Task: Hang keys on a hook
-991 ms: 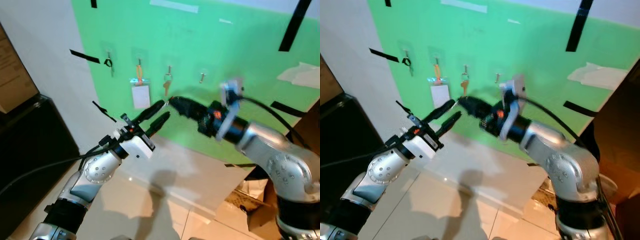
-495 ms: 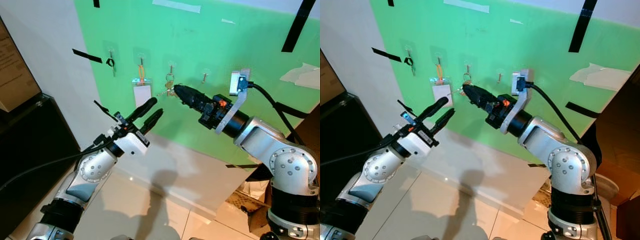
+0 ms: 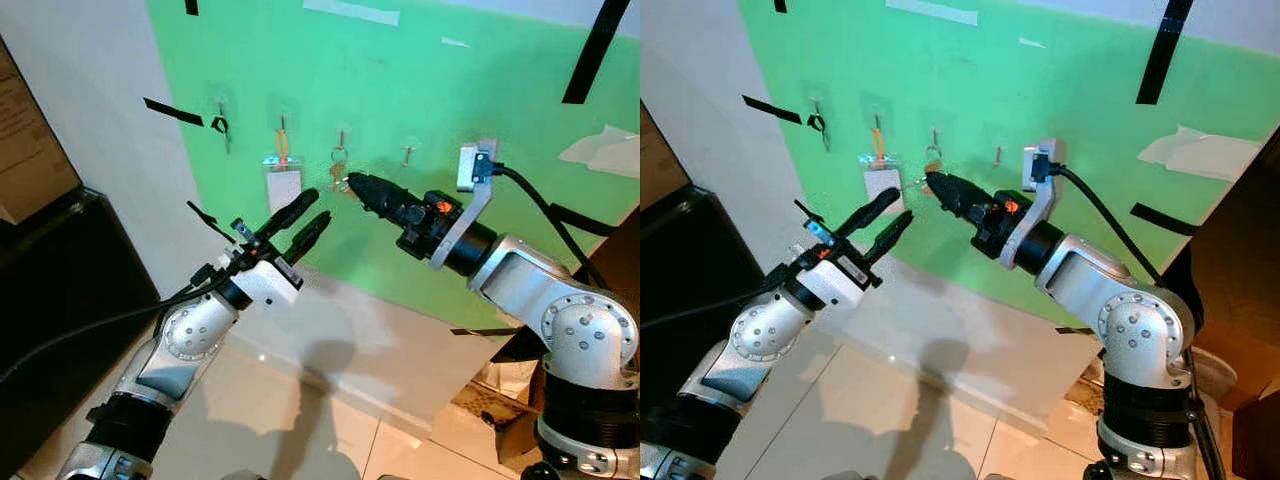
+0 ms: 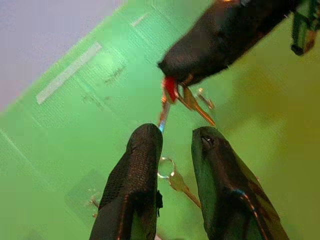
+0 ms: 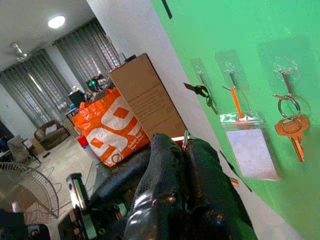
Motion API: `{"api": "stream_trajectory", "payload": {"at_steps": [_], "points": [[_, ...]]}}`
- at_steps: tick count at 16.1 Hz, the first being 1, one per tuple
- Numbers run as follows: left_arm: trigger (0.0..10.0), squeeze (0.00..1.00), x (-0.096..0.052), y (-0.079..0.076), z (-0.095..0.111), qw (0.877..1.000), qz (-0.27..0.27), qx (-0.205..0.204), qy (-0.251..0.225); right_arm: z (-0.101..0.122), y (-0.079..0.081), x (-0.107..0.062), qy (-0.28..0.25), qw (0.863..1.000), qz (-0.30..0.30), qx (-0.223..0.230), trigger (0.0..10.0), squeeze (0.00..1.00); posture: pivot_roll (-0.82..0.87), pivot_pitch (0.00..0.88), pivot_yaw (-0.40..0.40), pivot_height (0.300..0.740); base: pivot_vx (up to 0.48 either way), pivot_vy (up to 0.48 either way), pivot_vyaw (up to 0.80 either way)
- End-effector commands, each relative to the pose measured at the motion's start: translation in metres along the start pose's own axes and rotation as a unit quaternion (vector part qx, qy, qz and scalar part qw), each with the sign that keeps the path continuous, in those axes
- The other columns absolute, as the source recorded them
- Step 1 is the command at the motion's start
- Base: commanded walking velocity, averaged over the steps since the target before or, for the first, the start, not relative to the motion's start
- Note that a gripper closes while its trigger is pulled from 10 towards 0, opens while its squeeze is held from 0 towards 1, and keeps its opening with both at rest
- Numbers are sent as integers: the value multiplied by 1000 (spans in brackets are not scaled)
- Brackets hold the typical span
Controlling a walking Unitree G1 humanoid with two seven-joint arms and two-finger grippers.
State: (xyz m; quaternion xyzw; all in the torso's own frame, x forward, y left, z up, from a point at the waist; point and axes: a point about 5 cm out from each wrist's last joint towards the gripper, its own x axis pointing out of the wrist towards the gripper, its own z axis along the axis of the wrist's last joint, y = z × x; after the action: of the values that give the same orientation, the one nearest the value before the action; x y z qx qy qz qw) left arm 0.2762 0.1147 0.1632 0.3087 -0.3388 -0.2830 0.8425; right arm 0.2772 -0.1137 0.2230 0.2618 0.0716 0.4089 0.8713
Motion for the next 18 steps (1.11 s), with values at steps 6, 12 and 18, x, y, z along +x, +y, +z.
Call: {"api": "stream_trajectory", "payload": {"at_steps": [6,12,18], "points": [[10000,0,14,13,4,998,27,-59,-8,0,6,1,25,999,9,-40,10000,0,-128,0,-12,740,0,0,0],[10000,408,12,3,3,995,-35,-98,0,-1,10,-2,25,998,21,-54,10000,0,-133,0,-2,740,0,0,0],[10000,0,14,9,1,996,-23,-86,3,-2,14,-4,28,997,40,-54,10000,0,-130,0,-8,740,0,0,0]]}}
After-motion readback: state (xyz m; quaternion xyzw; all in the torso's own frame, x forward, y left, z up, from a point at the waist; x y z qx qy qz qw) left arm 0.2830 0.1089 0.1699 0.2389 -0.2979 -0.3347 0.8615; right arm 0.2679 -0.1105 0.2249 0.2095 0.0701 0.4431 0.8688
